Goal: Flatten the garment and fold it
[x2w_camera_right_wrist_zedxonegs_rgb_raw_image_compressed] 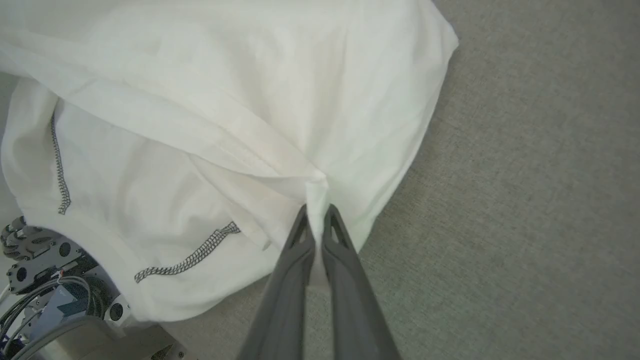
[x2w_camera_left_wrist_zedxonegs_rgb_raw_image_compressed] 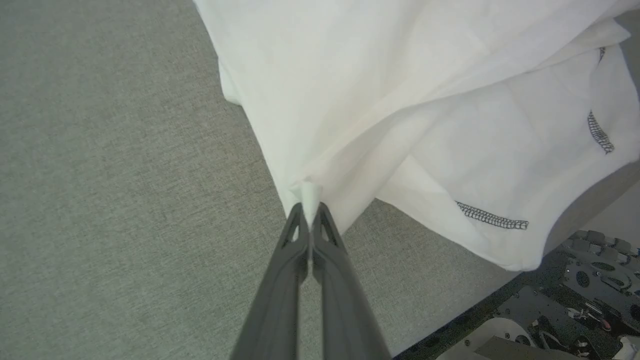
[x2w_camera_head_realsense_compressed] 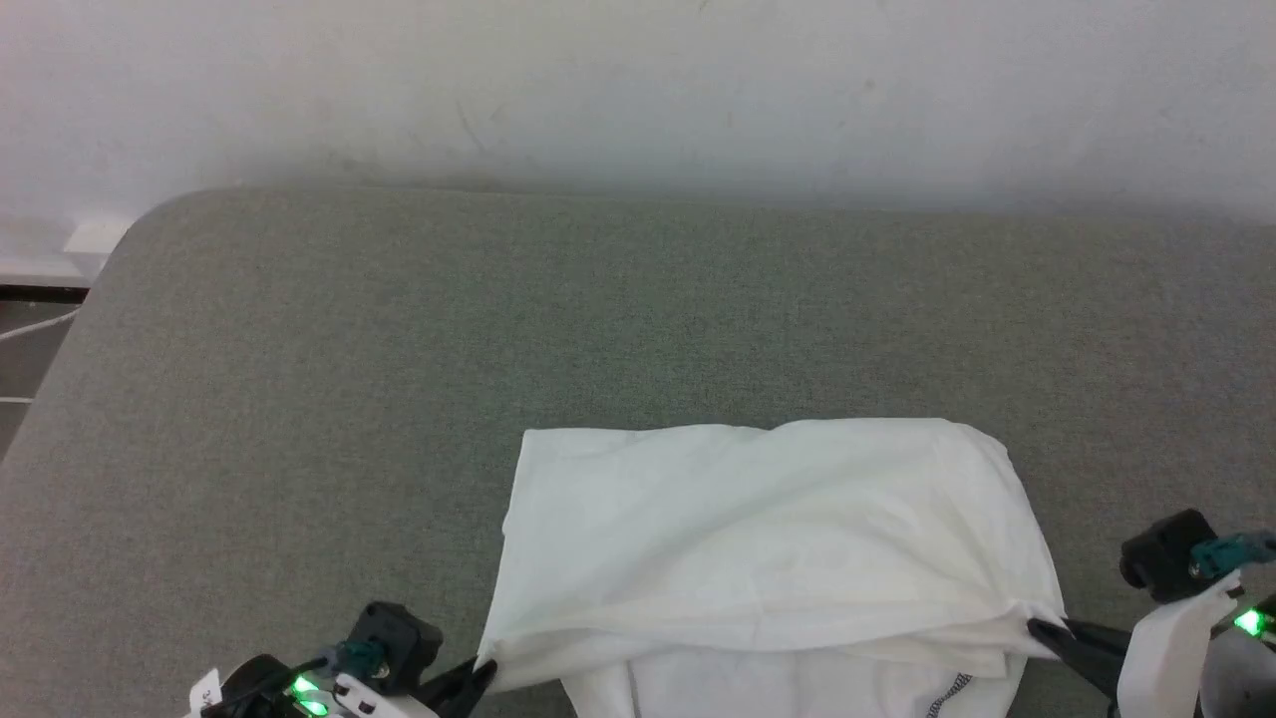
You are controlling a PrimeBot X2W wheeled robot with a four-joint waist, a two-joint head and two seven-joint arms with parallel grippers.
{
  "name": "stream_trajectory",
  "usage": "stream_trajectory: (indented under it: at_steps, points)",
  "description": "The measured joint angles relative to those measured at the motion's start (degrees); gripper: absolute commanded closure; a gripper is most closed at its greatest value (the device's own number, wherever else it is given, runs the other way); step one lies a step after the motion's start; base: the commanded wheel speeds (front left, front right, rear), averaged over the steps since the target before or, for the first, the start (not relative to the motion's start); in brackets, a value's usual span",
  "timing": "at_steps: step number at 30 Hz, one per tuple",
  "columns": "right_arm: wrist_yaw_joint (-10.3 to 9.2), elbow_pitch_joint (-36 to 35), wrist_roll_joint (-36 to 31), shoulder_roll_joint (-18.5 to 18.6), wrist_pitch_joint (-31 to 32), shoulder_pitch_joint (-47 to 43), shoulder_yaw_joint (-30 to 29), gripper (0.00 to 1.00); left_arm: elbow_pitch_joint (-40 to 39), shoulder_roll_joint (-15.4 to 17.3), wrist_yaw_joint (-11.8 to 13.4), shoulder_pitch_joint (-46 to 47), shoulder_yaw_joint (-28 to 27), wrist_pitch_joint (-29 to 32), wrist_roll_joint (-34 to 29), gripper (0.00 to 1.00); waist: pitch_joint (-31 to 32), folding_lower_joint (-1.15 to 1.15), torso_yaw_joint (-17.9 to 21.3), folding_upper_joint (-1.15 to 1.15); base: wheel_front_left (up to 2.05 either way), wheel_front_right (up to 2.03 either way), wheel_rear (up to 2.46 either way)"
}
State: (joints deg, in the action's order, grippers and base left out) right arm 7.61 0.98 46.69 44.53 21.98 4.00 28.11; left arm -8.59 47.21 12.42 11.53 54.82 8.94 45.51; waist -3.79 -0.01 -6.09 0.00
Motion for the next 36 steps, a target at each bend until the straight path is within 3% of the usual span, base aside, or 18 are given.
stream_trajectory:
  at_steps: [8, 17, 18, 19, 20, 24, 28, 32, 36]
  points:
    - [-0.01, -2.9, -5.2, -0.5, 4.3, -4.6, -1.3, 1.00, 6.1, -2.1, -3.4, 0.1, 3.6, 1.0, -2.4, 1.00, -1.2, 0.01, -0.6, 0.00, 0.00, 0.00, 0.00]
    - [0.00, -2.2, -7.9, 0.1, 4.7, -5.5, 2.2, 1.00, 12.8, -3.0, -7.2, 1.0, 4.8, -0.9, -3.2, 1.00, -1.2, 0.01, -0.7, 0.00, 0.00, 0.00, 0.00]
    - [0.00, -2.2, -7.8, 0.3, 4.7, -5.6, 2.9, 1.00, 13.2, -3.2, -7.6, 1.0, 5.2, -0.9, -3.3, 0.62, -1.0, 0.01, -0.7, 0.00, 0.00, 0.00, 0.00]
    - [0.00, -2.2, -7.5, 0.5, 4.6, -5.6, 3.6, 0.86, 13.6, -3.4, -7.9, 1.0, 5.5, -1.0, -3.5, 0.00, -0.7, 0.01, -0.7, 0.01, 0.00, 0.00, 0.00]
    - [0.00, -2.2, -7.2, 0.6, 4.4, -5.7, 4.0, 0.04, 13.9, -3.5, -7.9, 1.0, 5.9, -1.3, -4.1, 0.00, -0.4, 0.01, -0.7, 0.00, 0.00, 0.00, 0.00]
    - [0.00, -2.3, -5.1, 0.9, 3.6, -5.7, 3.8, 0.00, 14.9, -3.8, -7.9, 0.9, 6.7, -2.8, -5.7, 0.00, 1.2, 0.01, -0.6, 0.00, 0.00, 0.00, 0.00]
    - [0.00, -4.0, -0.7, 0.1, 2.5, -5.7, -0.6, 0.00, 14.6, -4.1, -6.9, 0.9, 4.4, -7.8, -5.6, 0.00, 3.1, 0.00, -0.7, 0.00, 0.00, 0.00, 0.00]
    - [-0.01, -4.7, 1.9, -1.9, 2.7, -5.7, -7.0, 0.00, 13.4, -5.1, -3.4, 0.9, -1.5, -14.9, -2.6, 0.00, 4.5, 0.00, -0.8, 0.00, 0.00, 0.00, 0.00]
    - [-0.02, -2.9, 0.6, -7.4, 2.7, -6.1, -14.3, 0.00, 12.1, -8.0, 1.5, 0.3, -8.7, -21.6, 1.6, 0.00, 5.3, 0.00, -1.2, 0.00, 0.00, 0.00, 0.00]
